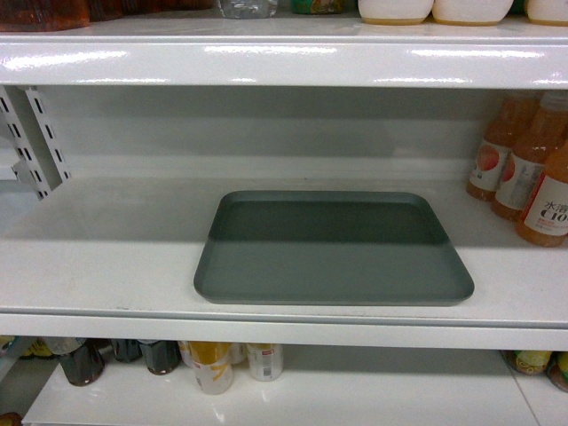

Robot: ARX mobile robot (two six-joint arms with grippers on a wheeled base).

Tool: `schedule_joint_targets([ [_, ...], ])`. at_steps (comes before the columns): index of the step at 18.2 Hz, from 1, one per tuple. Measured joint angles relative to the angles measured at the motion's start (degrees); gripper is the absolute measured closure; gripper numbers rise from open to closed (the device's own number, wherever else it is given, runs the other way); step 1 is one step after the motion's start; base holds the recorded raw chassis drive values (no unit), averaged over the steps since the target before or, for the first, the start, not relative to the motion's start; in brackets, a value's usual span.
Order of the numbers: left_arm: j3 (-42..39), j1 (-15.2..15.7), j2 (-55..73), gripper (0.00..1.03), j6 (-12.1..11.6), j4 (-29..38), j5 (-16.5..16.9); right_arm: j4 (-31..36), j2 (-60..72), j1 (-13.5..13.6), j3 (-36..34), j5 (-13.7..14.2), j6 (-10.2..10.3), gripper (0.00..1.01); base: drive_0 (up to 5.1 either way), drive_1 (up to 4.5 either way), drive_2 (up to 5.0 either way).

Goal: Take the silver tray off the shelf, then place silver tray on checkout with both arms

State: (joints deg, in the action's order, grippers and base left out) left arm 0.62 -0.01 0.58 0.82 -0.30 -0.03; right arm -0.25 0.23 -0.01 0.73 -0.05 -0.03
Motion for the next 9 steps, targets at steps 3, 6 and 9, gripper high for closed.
schedule_joint_targets([
  [3,0.00,0.00,0.00,0.05,0.00,0.00,0.00,0.00,0.00,0.00,0.00,0.00,0.00,0.03,0.0,0.00,0.0],
  [6,0.00,0.00,0.00,0.05,0.00,0.00,0.00,0.00,0.00,0.00,0.00,0.00,0.00,0.03,0.0,0.00,0.0],
  [9,0.00,0.00,0.00,0.05,0.00,0.00,0.00,0.00,0.00,0.00,0.00,0.00,0.00,0.03,0.0,0.00,0.0],
])
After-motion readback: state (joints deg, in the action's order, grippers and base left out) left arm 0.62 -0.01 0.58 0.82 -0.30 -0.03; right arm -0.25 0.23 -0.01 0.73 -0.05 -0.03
